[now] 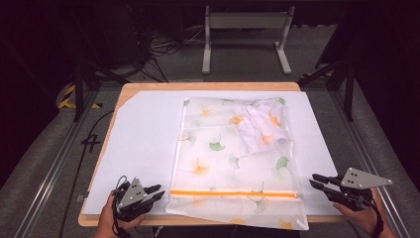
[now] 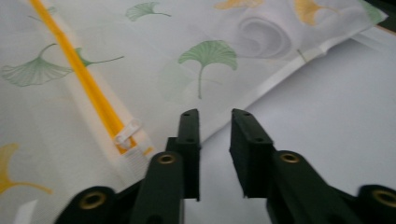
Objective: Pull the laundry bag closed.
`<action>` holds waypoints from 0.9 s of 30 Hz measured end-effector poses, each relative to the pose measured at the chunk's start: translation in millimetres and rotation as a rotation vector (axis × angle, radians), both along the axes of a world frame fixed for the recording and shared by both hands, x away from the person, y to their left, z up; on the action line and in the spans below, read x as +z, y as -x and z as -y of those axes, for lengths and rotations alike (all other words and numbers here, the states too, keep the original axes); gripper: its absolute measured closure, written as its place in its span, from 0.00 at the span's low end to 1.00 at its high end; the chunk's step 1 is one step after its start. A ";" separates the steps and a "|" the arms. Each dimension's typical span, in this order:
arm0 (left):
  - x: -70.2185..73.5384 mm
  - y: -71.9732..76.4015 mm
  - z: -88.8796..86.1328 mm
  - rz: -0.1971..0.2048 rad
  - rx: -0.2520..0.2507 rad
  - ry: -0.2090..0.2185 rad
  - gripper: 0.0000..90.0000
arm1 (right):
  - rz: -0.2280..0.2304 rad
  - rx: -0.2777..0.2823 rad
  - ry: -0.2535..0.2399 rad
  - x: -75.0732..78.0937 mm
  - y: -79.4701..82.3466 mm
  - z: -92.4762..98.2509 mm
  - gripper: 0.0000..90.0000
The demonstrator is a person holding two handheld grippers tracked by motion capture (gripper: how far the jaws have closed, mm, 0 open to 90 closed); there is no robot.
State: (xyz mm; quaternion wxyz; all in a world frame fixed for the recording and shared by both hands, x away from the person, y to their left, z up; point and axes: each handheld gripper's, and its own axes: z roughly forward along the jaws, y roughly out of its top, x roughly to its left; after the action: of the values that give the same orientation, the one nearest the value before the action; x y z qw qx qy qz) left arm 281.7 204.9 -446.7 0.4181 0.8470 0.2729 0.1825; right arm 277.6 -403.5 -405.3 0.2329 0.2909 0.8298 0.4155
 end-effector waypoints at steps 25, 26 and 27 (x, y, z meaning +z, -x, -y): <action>-1.4 -11.3 -31.1 0.063 0.283 0.020 0.12 | 0.072 -0.284 -0.014 -20.4 -4.6 9.8 0.17; -1.6 -11.7 -31.2 0.062 0.282 0.017 0.12 | 0.069 -0.285 -0.018 -21.2 -5.0 10.4 0.17; -2.2 -12.0 -30.9 0.050 0.281 0.025 0.09 | 0.066 -0.290 -0.018 -22.4 -4.7 11.0 0.15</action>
State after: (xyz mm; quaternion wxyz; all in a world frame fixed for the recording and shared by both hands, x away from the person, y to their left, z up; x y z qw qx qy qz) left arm 293.8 235.8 -448.8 0.4058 0.7903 0.3805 0.2570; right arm 282.3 -414.5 -427.7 0.3149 0.3959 0.7672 0.3944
